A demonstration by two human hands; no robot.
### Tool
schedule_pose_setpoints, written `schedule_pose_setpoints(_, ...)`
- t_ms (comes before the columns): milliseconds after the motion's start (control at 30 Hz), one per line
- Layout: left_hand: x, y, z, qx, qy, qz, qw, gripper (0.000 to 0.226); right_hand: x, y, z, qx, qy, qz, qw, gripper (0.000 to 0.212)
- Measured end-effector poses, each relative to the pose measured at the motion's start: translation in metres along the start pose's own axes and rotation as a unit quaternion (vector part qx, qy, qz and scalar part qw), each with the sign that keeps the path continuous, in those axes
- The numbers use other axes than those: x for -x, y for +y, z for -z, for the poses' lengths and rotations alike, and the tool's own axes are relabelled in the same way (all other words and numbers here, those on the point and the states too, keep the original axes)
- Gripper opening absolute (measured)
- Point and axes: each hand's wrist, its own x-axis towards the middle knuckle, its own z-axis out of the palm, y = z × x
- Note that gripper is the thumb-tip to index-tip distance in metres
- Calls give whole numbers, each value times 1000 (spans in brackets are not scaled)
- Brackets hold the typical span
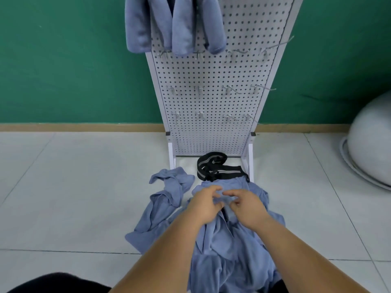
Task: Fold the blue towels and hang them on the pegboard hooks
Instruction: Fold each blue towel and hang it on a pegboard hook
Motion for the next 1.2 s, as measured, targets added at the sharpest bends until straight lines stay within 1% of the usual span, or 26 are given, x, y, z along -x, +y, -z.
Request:
schedule_pose_setpoints(67, 1, -7, 5, -47, 9, 10, 999, 54, -3, 12, -2, 123, -49, -4, 991, 42)
schedule_pose_setpoints(100, 3, -14, 7, -60, 12, 19, 998, 54, -3, 19, -5, 156, -73, -13, 985, 47)
schedule_pose_setpoints(133, 5, -22, 6, -70, 12, 29, 997, 54, -2, 26, -9, 166, -97, -26, 981, 51)
schedule_pose_setpoints(233, 12, -49, 1, -87, 2, 62, 994, 56, 2, 39, -29, 139, -160, -36, 977, 61)
schedule_pose_setpoints(333, 18, -72, -4, -83, -9, 83, 993, 50, -2, 50, -52, 195, -225, -49, 954, 72)
schedule_pose_setpoints(400, 18, -83, -5, -92, -7, 93, 991, 47, -7, 55, -63, 206, -235, -63, 948, 69)
schedule_pose_setpoints(467, 16, -86, -2, -87, -7, 102, 991, 49, -12, 56, -66, 177, -197, -64, 962, 49)
schedule_pose_setpoints(533, 12, -82, 1, -69, -1, 102, 992, 51, -15, 48, -61, 142, -115, -57, 981, 27)
schedule_pose_setpoints(600, 6, -67, 7, -42, 15, 85, 995, 50, -18, 34, -48, 93, -28, -54, 994, 17)
schedule_pose_setpoints(667, 1, -44, 15, -19, 32, 51, 998, 47, -22, 19, -28, 38, 18, -41, 998, 21)
schedule_pose_setpoints(700, -1, -30, 19, -15, 42, 28, 999, 43, -23, 10, -17, 23, 23, -25, 999, 23)
schedule_pose_setpoints(767, -9, -4, 29, 2, 50, -15, 999, 38, -24, -11, 9, 13, 13, 19, 1000, 21)
schedule_pose_setpoints(833, -13, 20, 43, 24, 27, -43, 998, 36, -25, -35, 40, 12, 5, 68, 998, 17)
schedule_pose_setpoints(867, -15, 31, 51, 29, 10, -55, 998, 31, -25, -46, 56, 12, 4, 85, 996, 19)
schedule_pose_setpoints(1033, -5, 94, 110, 15, -26, -96, 995, 4, -13, -91, 129, -2, 8, 125, 992, 31)
schedule_pose_setpoints(1067, -3, 106, 119, 12, -28, -111, 993, 2, -9, -100, 141, -13, 15, 131, 991, 33)
schedule_pose_setpoints(1133, 6, 130, 134, 15, -17, -134, 991, 12, 2, -118, 163, -52, 32, 148, 987, 35)
schedule_pose_setpoints(1200, 17, 152, 147, 50, 7, -143, 988, 10, 14, -132, 177, -105, 52, 166, 979, 36)
